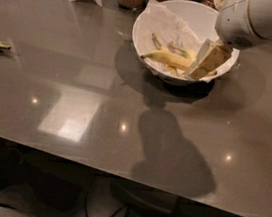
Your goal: Pick banana from white bowl
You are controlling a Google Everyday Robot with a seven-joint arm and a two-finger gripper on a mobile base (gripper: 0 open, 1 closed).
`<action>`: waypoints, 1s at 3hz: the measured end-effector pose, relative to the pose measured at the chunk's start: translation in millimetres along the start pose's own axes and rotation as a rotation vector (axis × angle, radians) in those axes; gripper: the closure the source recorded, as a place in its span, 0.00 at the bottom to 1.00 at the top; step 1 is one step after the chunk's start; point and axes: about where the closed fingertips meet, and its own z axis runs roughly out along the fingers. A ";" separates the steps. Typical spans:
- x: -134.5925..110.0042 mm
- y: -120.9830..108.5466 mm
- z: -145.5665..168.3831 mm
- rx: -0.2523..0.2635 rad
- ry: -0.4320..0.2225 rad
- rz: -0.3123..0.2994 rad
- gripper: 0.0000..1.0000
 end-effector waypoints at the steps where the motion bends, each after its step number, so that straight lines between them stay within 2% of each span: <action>1: 10.5 -9.9 29.4 0.002 0.010 0.004 0.18; 2: 16.9 -15.7 47.1 0.003 0.017 0.007 0.28; 3: 22.3 -15.9 59.3 -0.007 0.023 0.014 0.30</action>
Offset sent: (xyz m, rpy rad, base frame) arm 0.0663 -0.0001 -0.0420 -0.0094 0.0062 -0.0281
